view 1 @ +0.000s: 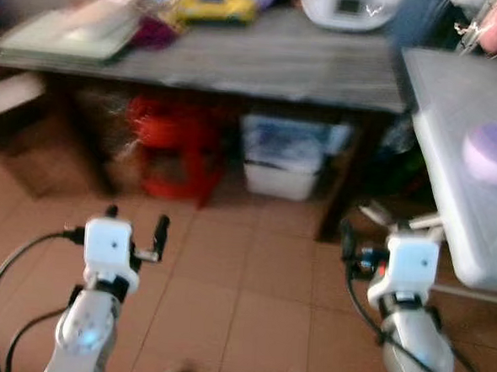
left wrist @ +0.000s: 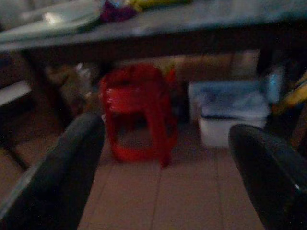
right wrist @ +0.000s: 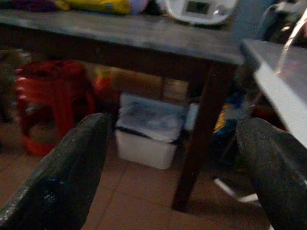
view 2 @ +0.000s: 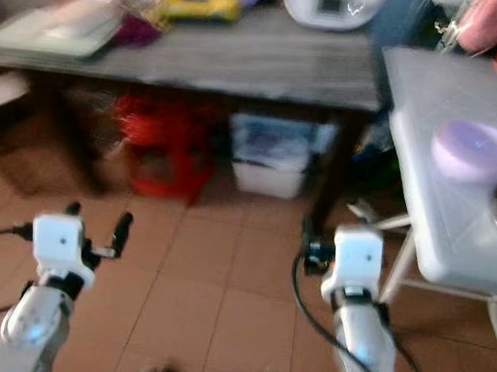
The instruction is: Setting the table
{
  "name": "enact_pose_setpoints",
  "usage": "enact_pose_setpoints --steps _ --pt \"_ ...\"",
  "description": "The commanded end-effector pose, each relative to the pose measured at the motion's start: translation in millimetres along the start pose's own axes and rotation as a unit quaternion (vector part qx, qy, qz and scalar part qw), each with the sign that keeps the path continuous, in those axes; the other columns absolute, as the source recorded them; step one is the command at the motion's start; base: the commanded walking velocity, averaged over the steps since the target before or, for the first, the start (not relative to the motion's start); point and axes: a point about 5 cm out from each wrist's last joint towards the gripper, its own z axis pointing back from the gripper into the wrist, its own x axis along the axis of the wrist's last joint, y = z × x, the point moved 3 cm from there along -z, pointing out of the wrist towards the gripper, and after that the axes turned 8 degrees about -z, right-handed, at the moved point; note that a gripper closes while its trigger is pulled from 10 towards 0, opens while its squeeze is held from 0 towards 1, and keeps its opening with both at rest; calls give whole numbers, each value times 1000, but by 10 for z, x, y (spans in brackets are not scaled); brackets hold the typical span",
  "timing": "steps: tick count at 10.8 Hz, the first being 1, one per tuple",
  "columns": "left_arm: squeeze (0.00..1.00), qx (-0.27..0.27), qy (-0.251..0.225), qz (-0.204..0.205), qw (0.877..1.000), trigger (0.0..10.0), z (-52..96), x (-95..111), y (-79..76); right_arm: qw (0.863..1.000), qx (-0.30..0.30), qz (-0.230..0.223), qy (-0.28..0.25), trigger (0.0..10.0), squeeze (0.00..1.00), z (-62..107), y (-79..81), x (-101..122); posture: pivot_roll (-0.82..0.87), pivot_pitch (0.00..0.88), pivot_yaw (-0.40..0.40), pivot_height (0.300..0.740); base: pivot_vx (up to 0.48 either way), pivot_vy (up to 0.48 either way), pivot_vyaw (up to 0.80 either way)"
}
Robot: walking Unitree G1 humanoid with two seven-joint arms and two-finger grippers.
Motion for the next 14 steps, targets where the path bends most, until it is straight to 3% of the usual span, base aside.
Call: enact_pose_setpoints --steps 1,4,8,14 --pt "0 1 -1 -3 1000 10000 -7 13 36 1000 -8 -7 10 10000 0 35 -15 -47 -72 162 53 740 -277 0 0" --pt "0 -14 -12 -2 1000 10000 -19 45 13 1000 -10 -7 9 10000 0 33 -11 -48 -71 164 56 740 0 0 0" --pt "0 -29 -42 34 998 10000 -123 196 -50 1000 -10 -8 4 10000 0 3 -2 -35 -68 159 59 740 0 0 -225" --pt "0 -39 -43 44 997 10000 -131 219 -82 1000 -5 -6 -1 10000 0 -26 9 -11 -67 164 60 740 0 -386 0"
